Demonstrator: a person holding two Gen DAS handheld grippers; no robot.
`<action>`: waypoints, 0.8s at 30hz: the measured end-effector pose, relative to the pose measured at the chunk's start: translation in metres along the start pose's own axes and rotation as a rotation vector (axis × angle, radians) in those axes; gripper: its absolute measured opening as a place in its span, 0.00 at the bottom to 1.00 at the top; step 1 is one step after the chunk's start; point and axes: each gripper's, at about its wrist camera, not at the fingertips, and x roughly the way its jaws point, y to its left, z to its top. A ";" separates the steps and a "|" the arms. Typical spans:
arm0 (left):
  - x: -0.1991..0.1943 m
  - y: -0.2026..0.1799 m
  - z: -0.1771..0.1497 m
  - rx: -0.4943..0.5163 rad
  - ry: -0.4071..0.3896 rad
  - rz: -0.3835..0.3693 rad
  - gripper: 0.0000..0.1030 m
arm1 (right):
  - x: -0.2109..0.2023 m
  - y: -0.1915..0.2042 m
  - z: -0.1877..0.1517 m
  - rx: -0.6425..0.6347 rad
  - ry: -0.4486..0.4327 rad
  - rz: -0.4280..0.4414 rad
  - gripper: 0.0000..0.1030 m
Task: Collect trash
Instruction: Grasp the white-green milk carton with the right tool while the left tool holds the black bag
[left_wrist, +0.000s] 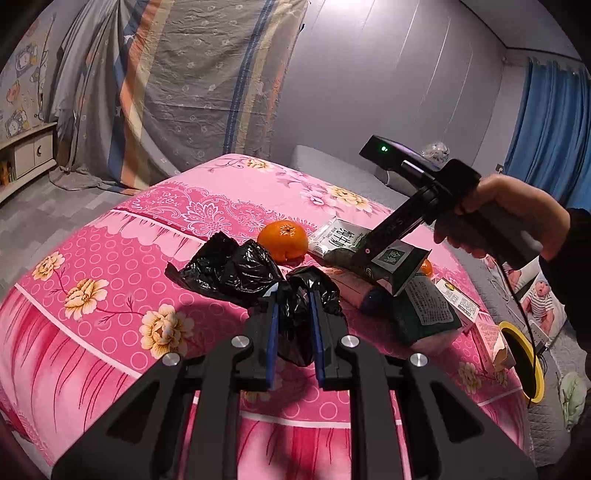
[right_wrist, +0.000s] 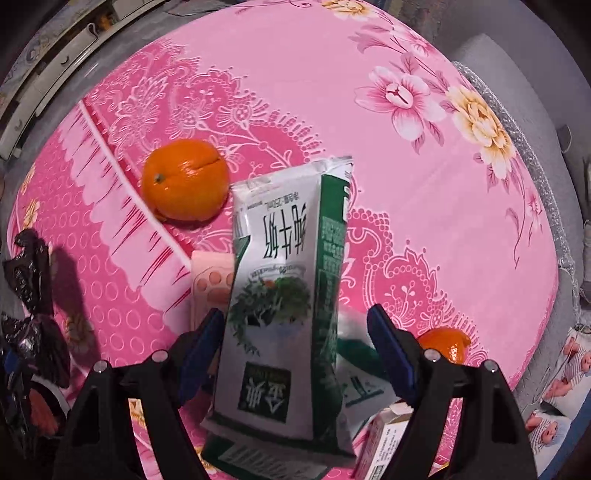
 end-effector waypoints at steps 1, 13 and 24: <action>0.000 0.000 0.000 -0.002 -0.001 0.001 0.14 | 0.004 -0.001 0.001 0.001 0.004 0.001 0.73; -0.011 -0.009 0.001 0.027 -0.024 0.041 0.14 | -0.030 -0.009 -0.013 0.035 -0.161 0.033 0.55; -0.025 -0.055 0.014 0.120 -0.063 0.047 0.14 | -0.116 -0.022 -0.099 0.075 -0.420 0.238 0.55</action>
